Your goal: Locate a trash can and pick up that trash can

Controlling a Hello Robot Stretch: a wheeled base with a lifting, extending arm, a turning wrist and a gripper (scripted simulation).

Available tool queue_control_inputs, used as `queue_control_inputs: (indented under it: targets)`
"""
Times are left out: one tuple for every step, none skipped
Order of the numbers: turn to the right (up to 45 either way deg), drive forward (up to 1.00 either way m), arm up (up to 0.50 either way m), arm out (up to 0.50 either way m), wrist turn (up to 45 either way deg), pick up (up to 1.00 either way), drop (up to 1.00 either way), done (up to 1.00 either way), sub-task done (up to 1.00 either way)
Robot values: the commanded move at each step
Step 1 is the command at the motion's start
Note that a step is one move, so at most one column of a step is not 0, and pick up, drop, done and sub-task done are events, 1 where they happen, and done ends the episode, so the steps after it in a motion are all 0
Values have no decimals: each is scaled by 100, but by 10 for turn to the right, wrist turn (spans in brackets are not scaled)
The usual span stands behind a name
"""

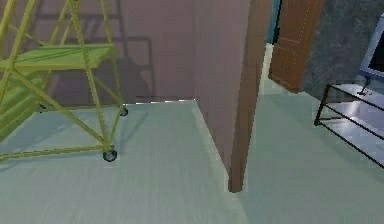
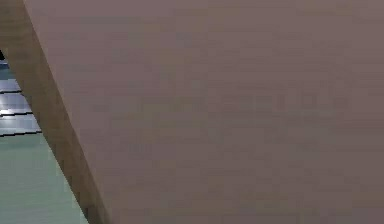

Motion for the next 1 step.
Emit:
queue_control_inputs:
  targets:
    - [0,80,0,0,0,0,0,0,0]
